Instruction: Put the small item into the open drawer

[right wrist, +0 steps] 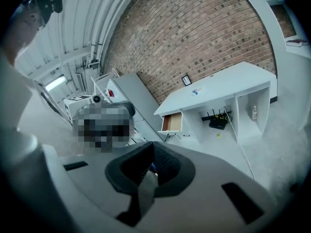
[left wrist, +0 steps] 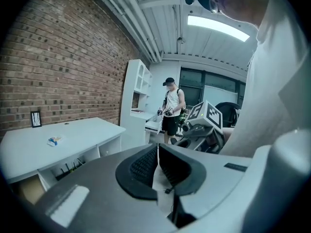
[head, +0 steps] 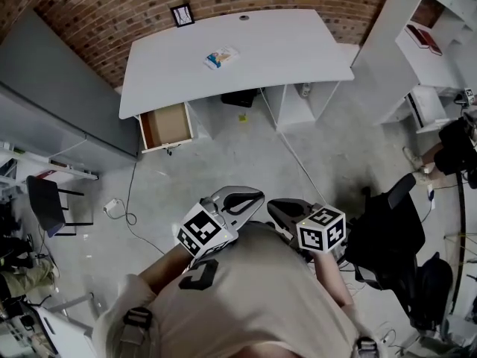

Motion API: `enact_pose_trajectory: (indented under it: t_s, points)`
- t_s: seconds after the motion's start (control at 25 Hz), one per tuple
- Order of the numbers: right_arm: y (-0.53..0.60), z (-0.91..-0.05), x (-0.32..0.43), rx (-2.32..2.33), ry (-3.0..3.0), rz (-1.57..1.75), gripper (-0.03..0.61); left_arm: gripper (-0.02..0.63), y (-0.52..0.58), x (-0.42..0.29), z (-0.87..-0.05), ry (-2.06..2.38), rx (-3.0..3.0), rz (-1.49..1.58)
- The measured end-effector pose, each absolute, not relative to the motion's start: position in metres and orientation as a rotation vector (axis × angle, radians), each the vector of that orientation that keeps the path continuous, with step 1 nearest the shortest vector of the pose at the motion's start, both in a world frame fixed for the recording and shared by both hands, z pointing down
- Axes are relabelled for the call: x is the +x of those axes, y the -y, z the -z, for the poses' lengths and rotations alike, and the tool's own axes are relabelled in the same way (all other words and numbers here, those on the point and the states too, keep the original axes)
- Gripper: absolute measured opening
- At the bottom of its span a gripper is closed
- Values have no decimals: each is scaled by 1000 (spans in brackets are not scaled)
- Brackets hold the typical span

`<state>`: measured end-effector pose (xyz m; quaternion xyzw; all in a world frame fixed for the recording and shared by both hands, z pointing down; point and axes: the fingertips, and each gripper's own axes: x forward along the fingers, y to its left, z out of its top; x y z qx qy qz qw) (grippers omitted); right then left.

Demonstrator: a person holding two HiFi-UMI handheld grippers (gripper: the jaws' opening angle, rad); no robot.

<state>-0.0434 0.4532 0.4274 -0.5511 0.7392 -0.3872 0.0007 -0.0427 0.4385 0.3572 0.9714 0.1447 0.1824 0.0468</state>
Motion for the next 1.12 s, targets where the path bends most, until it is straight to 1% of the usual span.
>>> enact_pose_trajectory:
  t_s: [0.32,0.56,0.72,0.88,1.12]
  points:
    - [-466,-434,-33,-1613,-2341,1248,5,12,-451,-33,-363,-359,2944,-611]
    - [-448,-417,-41,-1596,-2453,1150,5,12,-436,-35,-361,-370,2928,-614]
    - [-423,-398,-36,-1622,-2552,1010,5,12,-420,-23,-350,-456,2903,-507]
    - [-407,-384,-44,-1596,-2628,944,5,12,-416,-15,-340,-600,2814,-398]
    - [-363,-356,-68,-1338,-2768,875,5,12,-387,-18,-324,-793,2724,-276]
